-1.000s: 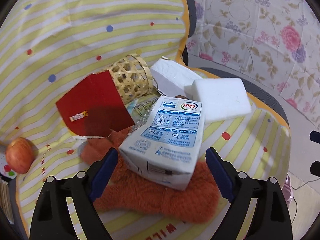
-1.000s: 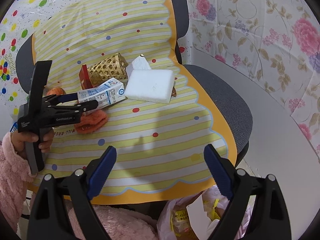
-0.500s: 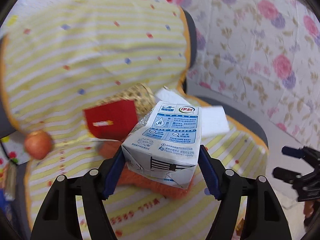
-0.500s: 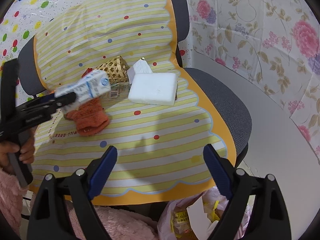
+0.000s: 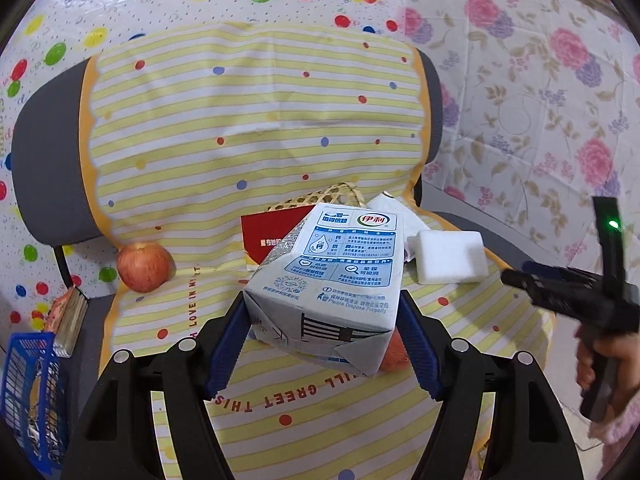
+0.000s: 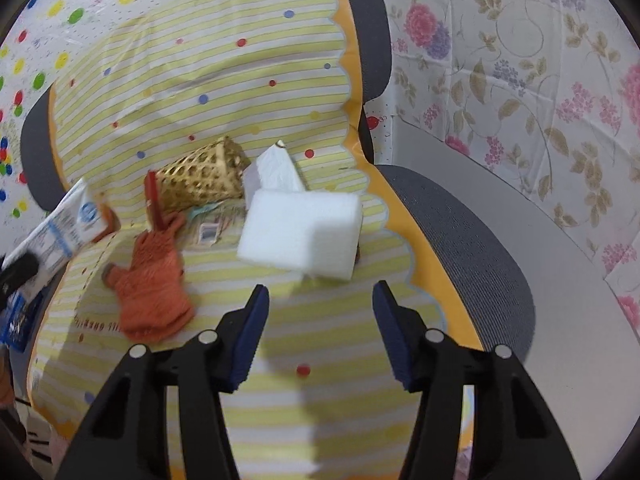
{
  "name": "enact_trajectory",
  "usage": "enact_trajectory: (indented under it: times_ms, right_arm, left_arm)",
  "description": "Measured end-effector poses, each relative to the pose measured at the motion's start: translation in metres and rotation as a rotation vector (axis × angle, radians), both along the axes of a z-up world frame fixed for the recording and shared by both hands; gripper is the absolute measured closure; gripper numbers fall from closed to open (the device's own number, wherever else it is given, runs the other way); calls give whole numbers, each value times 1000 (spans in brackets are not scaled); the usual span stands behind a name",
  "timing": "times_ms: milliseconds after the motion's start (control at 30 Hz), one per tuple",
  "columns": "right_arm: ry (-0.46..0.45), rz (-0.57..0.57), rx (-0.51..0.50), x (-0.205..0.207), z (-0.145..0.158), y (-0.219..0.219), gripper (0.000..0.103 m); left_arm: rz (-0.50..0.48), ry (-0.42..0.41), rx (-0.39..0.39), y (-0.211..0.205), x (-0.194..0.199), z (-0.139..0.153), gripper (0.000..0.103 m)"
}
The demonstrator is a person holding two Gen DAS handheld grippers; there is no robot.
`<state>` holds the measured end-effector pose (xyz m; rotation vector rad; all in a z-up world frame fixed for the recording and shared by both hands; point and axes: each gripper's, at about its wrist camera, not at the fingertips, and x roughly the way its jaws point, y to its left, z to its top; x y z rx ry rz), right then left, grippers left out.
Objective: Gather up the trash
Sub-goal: 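Reach the left tool to the milk carton and grasp it, then carry the milk carton with the left tool while the right tool carries the white foam block to the bin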
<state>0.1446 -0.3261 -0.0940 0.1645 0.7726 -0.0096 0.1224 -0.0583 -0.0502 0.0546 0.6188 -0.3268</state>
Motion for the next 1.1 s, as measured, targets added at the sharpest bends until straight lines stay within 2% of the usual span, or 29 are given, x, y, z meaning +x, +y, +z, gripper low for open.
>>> enact_trajectory:
  times_ms: [333, 400, 433, 467, 633, 767, 867, 1100]
  right_arm:
    - [35, -30, 182, 64, -30, -29, 49]
    - [45, -20, 218, 69, -33, -30, 57]
    - [54, -16, 236, 70, -33, -30, 68]
    - [46, -15, 242, 66, -29, -28, 75]
    - [-65, 22, 149, 18, 23, -10, 78]
    - [-95, 41, 44, -30, 52, 6, 78]
    - [-89, 50, 1, -63, 56, 17, 78]
    - [-43, 26, -13, -114, 41, 27, 77]
  left_arm:
    - [-3, 25, -1, -5, 8, -10, 31]
    - [-5, 26, 2, -6, 7, -11, 31]
    - [-5, 27, 1, -6, 7, -11, 31]
    - [-5, 27, -1, -6, 6, -10, 31]
    - [-2, -4, 4, -6, -10, -2, 31]
    - [-20, -23, -19, -8, -35, 3, 31]
    - [-31, -28, -27, -11, -53, 5, 31]
    - [-58, -32, -12, -16, -95, 5, 31]
